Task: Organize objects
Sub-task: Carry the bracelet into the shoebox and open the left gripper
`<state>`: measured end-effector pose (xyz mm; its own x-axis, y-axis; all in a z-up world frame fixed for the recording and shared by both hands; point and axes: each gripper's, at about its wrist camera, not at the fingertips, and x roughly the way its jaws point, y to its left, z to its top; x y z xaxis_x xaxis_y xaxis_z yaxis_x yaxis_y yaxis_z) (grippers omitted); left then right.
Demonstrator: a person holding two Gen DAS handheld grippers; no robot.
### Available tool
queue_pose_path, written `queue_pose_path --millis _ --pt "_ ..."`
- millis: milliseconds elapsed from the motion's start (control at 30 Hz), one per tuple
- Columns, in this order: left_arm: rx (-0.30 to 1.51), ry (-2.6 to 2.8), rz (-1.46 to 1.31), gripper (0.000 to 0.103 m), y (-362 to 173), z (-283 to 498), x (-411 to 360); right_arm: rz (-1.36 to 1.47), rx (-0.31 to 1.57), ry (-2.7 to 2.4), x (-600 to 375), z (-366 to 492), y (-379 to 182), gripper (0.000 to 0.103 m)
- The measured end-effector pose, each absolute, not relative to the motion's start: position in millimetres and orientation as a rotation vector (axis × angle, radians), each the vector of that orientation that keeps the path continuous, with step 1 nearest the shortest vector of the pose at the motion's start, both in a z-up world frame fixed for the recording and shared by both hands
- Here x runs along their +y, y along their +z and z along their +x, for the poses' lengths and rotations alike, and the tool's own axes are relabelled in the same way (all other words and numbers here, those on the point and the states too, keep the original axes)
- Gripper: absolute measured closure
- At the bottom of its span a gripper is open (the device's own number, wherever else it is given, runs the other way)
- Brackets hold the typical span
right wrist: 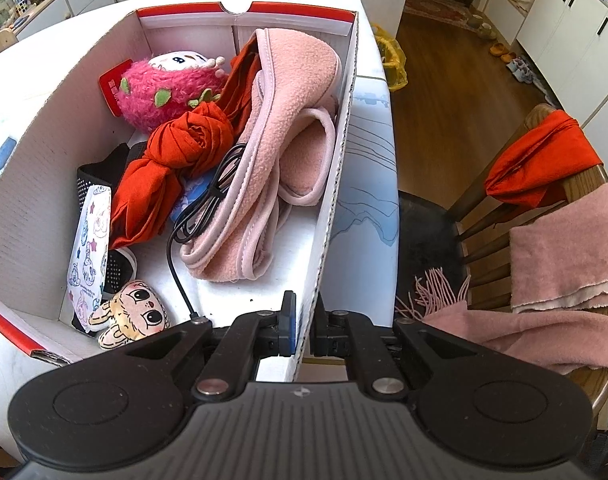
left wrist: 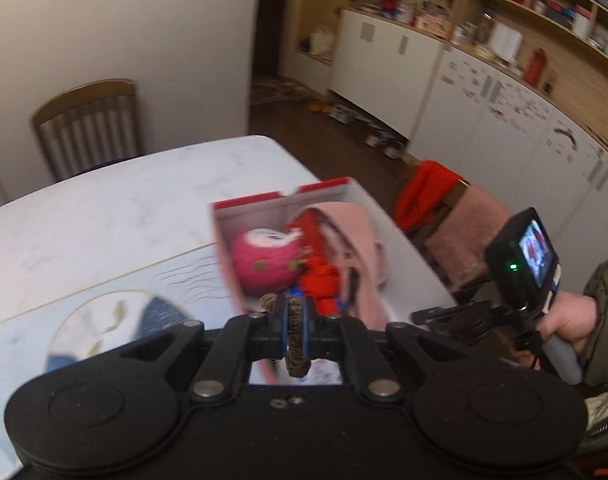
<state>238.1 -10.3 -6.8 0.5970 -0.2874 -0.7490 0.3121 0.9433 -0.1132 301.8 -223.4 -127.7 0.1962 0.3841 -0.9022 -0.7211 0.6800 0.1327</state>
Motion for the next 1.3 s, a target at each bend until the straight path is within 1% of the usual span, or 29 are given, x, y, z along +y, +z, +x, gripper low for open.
queue_pose_path --millis 233,567,833,1133,1233,1300 --pt "0.925 -0.464 0.073 0.099 -38 264 -55 -0.348 1.131 0.806 -224 303 -128 0.097" --pt "1.033 -0.613 0.063 0.099 -84 281 -95 -0.341 1.135 0.813 -226 304 -128 0.097" --pt "1.13 -0.645 0.048 0.099 -123 294 -102 -0.341 1.135 0.816 -227 305 -129 0.097" --pt "1.198 -0.618 0.179 0.099 -146 297 -110 -0.342 1.135 0.818 -227 305 -128 0.097" --pt "1.223 -0.588 0.214 0.098 -155 300 -111 -0.341 1.135 0.817 -227 305 -129 0.097" --pt "1.239 -0.575 0.221 0.095 -159 301 -110 -0.342 1.135 0.817 -228 305 -129 0.097"
